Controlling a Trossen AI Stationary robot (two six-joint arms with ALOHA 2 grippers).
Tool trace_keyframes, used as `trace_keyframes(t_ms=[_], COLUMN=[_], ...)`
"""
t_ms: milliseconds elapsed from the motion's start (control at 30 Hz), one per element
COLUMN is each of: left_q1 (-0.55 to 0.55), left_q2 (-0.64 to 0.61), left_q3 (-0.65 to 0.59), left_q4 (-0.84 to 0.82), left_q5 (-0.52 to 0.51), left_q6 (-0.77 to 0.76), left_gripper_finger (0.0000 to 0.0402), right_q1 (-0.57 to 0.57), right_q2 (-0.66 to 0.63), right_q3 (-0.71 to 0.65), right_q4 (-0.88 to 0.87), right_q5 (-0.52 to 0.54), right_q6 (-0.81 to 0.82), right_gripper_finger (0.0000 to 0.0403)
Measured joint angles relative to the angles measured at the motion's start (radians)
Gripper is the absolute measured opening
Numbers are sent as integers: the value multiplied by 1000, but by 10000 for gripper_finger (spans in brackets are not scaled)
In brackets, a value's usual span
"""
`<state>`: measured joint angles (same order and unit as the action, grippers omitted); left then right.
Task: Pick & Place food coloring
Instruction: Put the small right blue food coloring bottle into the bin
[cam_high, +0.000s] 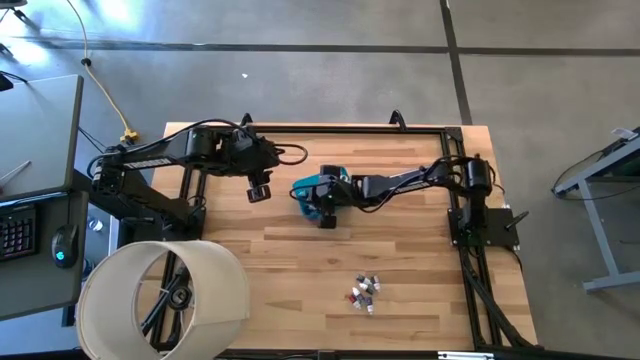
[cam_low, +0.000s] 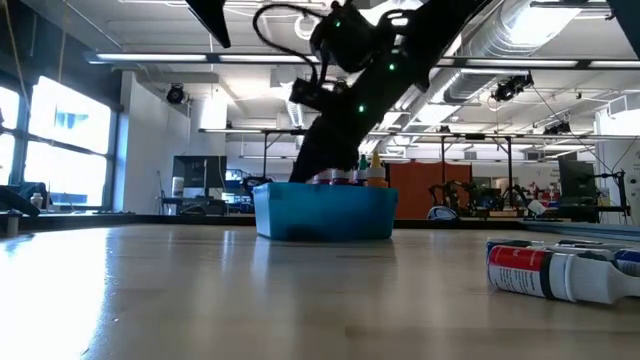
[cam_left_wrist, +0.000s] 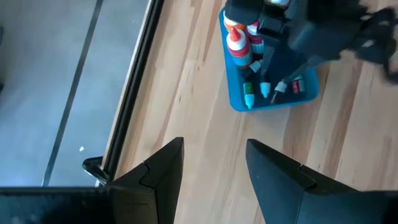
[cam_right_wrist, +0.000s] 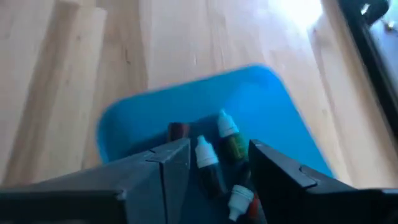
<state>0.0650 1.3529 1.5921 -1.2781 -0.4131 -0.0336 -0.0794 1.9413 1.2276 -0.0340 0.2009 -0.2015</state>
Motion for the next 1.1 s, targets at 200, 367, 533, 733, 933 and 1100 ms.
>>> trace_keyframes(t_ms=[200, 367, 533, 733, 933, 1100], left_q1=[0, 0, 0, 0, 0, 0], left_q2=[0, 0, 0, 0, 0, 0], left_q3=[0, 0, 0, 0, 0, 0], left_q4=[2, 2, 4, 9, 28, 31], left_q5=[-22, -24, -24, -8, -3, -2], left_q6=[-52, -97, -116, -140, -147, -147], left_gripper_finger=[169, 169, 169, 169, 169, 169], right_q1=[111, 262, 395, 513, 578, 585], right_q2=[-102, -136, -137, -137, -137, -137], right_q3=[55, 90, 92, 93, 70, 25], right_q4=[-145, -376, -615, -830, -918, -874], right_q5=[-7, 36, 36, -32, -153, -189], right_q6=[16, 244, 592, 1122, 1538, 1615], right_gripper_finger=[165, 158, 156, 156, 156, 156])
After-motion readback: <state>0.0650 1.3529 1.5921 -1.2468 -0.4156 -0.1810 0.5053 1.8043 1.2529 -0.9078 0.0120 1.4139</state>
